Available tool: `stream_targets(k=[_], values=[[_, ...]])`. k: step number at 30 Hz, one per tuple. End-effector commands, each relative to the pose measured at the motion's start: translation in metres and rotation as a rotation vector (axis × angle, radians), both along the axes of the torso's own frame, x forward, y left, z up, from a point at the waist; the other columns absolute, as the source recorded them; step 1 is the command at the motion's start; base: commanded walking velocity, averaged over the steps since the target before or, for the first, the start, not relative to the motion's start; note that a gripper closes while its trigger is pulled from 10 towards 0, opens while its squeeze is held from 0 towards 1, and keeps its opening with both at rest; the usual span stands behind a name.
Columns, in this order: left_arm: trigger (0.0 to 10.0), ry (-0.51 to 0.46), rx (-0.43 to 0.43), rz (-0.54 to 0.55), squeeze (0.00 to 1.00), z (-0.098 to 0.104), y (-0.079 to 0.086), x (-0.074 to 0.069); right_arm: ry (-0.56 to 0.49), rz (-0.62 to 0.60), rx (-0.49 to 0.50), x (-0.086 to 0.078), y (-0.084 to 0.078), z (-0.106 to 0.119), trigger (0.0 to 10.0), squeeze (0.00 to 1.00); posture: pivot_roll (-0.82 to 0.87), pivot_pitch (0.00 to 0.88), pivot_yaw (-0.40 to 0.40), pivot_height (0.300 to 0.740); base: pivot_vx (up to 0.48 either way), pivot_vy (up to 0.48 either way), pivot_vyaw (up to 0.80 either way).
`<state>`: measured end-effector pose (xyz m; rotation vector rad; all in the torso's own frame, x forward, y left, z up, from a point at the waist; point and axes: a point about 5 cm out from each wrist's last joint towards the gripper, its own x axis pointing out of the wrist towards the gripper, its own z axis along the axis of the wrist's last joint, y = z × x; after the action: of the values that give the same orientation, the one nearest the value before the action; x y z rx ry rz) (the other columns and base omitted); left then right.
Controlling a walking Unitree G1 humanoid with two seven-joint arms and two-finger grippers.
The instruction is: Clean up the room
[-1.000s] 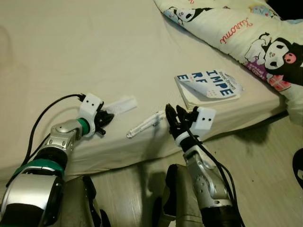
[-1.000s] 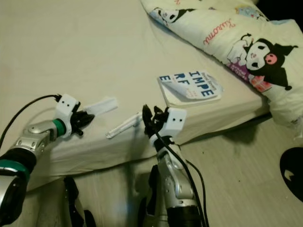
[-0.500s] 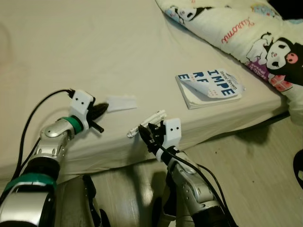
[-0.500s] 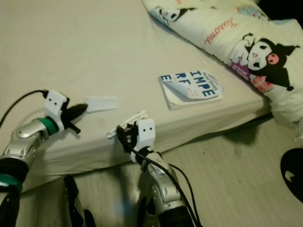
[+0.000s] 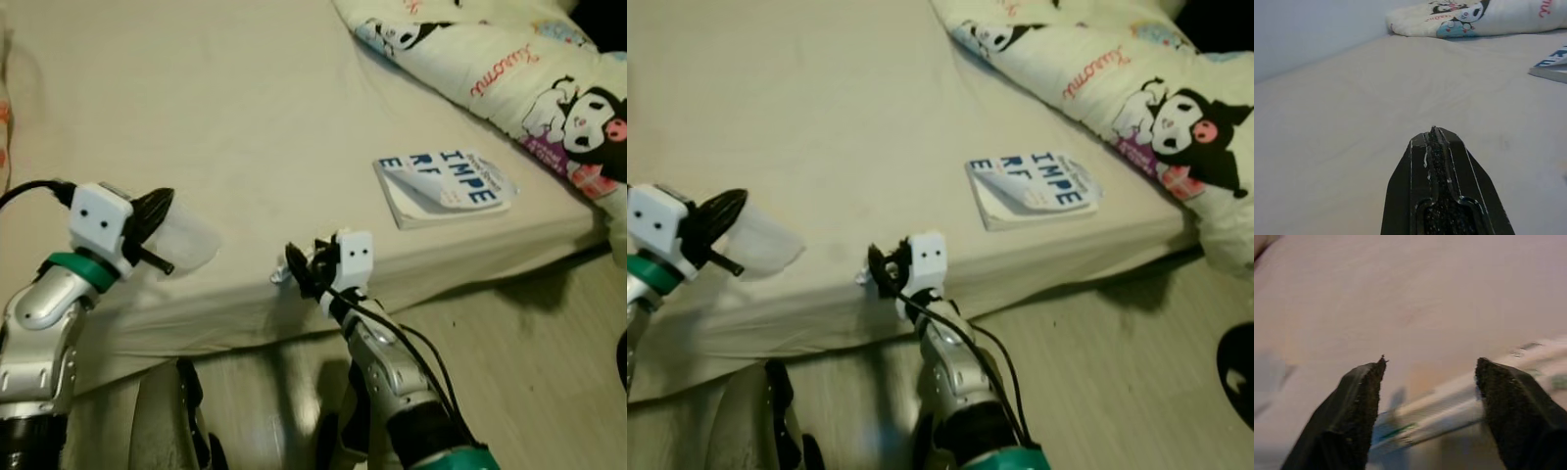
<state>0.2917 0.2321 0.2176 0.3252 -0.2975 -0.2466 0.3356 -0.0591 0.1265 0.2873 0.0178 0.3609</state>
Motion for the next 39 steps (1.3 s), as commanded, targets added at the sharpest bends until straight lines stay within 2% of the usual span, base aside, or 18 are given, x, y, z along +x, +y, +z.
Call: stream_targets(k=[1, 4, 5, 8, 9, 10, 11, 19, 25, 26, 27, 28, 29, 30, 33, 35, 37, 39], values=[[10.0, 0.013, -0.004, 0.018, 0.0, -0.001, -0.002, -0.006, 0.021, -0.061, 0.068, 0.004, 0.0, 0.005, 10.0, 1.0, 0.13, 0.226, -0.08, 0.5, 0.0, 0.0, 0.0], [10.0, 0.017, -0.007, 0.023, 0.0, -0.001, -0.004, -0.008, 0.009, -0.08, 0.064, 0.005, -0.002, 0.008, 10.0, 1.0, 0.13, 0.226, -0.08, 0.5, 0.0, 0.0, 0.0], [10.0, 0.02, -0.015, 0.028, 0.0, -0.001, -0.007, -0.01, 0.022, -0.142, -0.026, 0.006, -0.01, 0.004, 10.0, 1.0, 0.13, 0.226, -0.08, 0.5, 0.0, 0.0, 0.0], [10.0, 0.02, -0.019, 0.028, 0.0, -0.001, -0.008, -0.01, 0.045, -0.159, -0.055, 0.005, -0.012, 0.0, 10.0, 1.0, 0.13, 0.226, -0.08, 0.5, 0.0, 0.0, 0.0], [10.0, 0.024, -0.024, 0.03, 0.0, -0.001, -0.009, -0.01, 0.087, -0.14, -0.046, 0.002, -0.009, -0.009, 10.0, 0.68, 0.13, 0.223, -0.088, 0.5, 0.0, 0.0, 0.0], [10.0, 0.024, -0.024, 0.03, 0.0, -0.001, -0.009, -0.01, 0.087, -0.14, -0.046, 0.002, -0.009, -0.009, 10.0, 0.68, 0.13, 0.223, -0.088, 0.5, 0.0, 0.0, 0.0], [10.0, 0.031, -0.029, 0.033, 0.0, -0.002, -0.01, -0.01, 0.157, -0.074, 0.005, -0.003, 0.001, -0.02, 10.0, 0.0, 0.13, 0.223, -0.088, 0.5, 0.0, 0.0, 0.0], [10.0, 0.05, -0.038, 0.039, 0.0, 0.0, -0.015, -0.01, 0.221, 0.029, -0.08, -0.002, 0.035, -0.031, 10.0, 0.0, 0.14, 0.231, -0.074, 0.5, 0.0, 0.0, 0.0], [10.0, 0.103, -0.041, 0.031, 0.0, -0.012, -0.02, -0.015, 0.241, 0.082, -0.055, -0.001, 0.053, -0.029, 9.9, 0.0, 0.15, 0.232, -0.074, 0.5, 0.0, 0.0, 0.0], [10.0, 0.163, -0.046, 0.035, 0.0, -0.028, -0.022, -0.018, 0.245, 0.108, -0.072, -0.001, 0.059, -0.029, 4.5, 0.0, 0.15, 0.236, -0.075, 0.5, 0.0, 0.0, 0.0], [10.0, 0.163, -0.046, 0.035, 0.0, -0.028, -0.022, -0.018, 0.245, 0.108, -0.072, -0.001, 0.059, -0.029, 4.5, 0.0, 0.15, 0.236, -0.075, 0.5, 0.0, 0.0, 0.0], [10.0, 0.221, -0.061, 0.04, 0.0, -0.042, -0.022, -0.021, 0.245, 0.121, -0.104, -0.001, 0.062, -0.03, 2.2, 0.0, 0.15, 0.236, -0.075, 0.5, 0.0, 0.0, 0.0], [10.0, 0.221, -0.061, 0.04, 0.0, -0.042, -0.022, -0.021, 0.245, 0.121, -0.104, -0.001, 0.062, -0.03, 2.2, 0.0, 0.15, 0.236, -0.075, 0.5, 0.0, 0.0, 0.0], [10.0, 0.288, -0.084, 0.048, 0.0, -0.059, -0.021, -0.024, 0.25, 0.117, -0.138, 0.0, 0.062, -0.032, 0.0, 0.0, 0.15, 0.238, -0.079, 0.5, 0.0, 0.0, 0.0], [10.0, 0.394, -0.091, 0.067, 0.0, -0.087, -0.017, -0.031, 0.244, 0.097, -0.185, 0.002, 0.056, -0.034, 0.0, 0.0, 0.15, 0.241, -0.086, 0.5, 0.0, 0.0, 0.0], [10.0, 0.394, -0.091, 0.067, 0.0, -0.087, -0.017, -0.031, 0.244, 0.097, -0.185, 0.002, 0.056, -0.034, 0.0, 0.0, 0.15, 0.241, -0.086, 0.5, 0.0, 0.0, 0.0], [10.0, 0.439, -0.036, 0.137, 0.0, -0.106, -0.004, -0.032, 0.222, 0.085, -0.158, 0.006, 0.05, -0.031, 0.0, 0.0, 0.13, 0.242, -0.089, 0.5, 0.0, 0.0, 0.0], [10.0, 0.421, -0.005, 0.2, 0.0, -0.107, 0.005, -0.029, 0.205, 0.085, -0.128, 0.007, 0.047, -0.028, 0.0, 0.0, 0.12, 0.241, -0.088, 0.5, 0.0, 0.0, 0.0]])
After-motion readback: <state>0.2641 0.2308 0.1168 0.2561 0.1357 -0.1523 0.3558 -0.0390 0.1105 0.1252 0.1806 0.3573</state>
